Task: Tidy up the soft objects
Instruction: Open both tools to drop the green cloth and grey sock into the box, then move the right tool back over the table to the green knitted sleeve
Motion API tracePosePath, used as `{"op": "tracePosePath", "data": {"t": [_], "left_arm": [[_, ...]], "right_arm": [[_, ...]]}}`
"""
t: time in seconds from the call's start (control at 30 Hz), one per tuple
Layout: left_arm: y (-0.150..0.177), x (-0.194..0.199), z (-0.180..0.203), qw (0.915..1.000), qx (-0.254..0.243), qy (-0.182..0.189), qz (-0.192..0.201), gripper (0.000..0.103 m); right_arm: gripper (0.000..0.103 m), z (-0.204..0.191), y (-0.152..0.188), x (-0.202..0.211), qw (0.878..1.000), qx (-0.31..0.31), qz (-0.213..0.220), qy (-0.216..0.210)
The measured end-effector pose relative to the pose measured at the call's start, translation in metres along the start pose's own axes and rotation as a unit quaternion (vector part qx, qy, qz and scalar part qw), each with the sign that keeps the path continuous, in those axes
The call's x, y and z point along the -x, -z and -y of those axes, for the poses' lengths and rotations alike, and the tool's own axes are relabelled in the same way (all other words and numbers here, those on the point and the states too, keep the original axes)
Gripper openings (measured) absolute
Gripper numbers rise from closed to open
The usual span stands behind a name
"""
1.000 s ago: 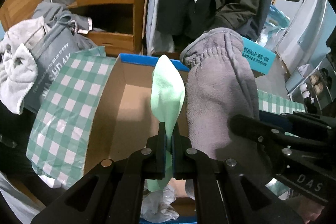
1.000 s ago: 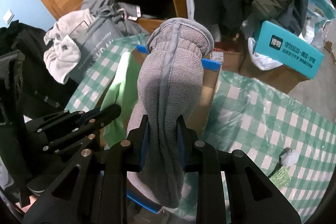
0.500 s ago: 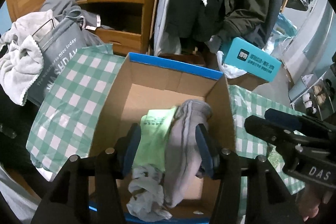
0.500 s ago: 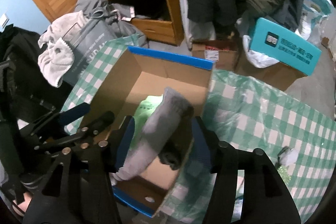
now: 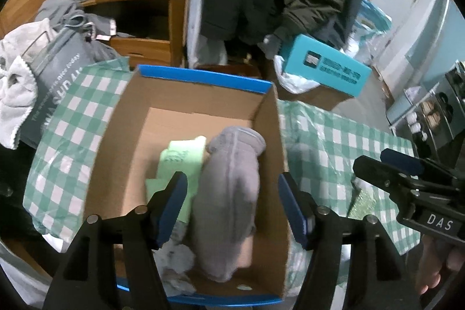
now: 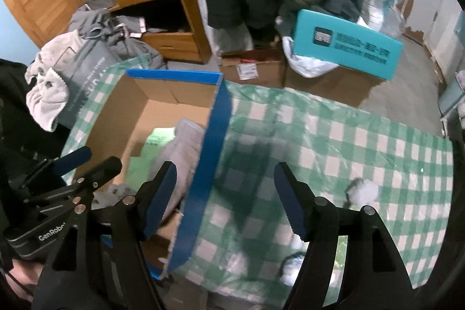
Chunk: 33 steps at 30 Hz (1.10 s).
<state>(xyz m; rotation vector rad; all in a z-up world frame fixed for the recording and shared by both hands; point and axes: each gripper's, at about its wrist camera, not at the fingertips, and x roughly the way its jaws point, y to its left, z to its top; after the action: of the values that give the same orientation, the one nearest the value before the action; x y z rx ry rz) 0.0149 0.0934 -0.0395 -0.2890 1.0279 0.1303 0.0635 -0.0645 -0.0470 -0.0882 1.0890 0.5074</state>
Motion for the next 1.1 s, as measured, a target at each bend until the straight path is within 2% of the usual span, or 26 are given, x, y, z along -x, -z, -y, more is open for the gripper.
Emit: {"op": "tracePosePath", "data": {"t": [0.47,0.7,1.1], "left_arm": [[0.019,-0.013,0.068,0.9975,-0.055,0.032,-0.03,0.07],[0.027,-0.023,0.094,0.9955,-0.056,0.06,-0.048,0.07],[0.04,-0.052,0.139,0.991,-0.067,0.09,-0.074,0.07]], "right_arm": [[0.071,0.056,0.03,0.019,0.998,-0.034,-0.005,0.043],[0.072,0.08,0.043,0.027,0.997,-0.044,-0.004,0.06],[0.072,0.151,0.075,0.009,0.988,-0.119,-0.036,0.087]]}}
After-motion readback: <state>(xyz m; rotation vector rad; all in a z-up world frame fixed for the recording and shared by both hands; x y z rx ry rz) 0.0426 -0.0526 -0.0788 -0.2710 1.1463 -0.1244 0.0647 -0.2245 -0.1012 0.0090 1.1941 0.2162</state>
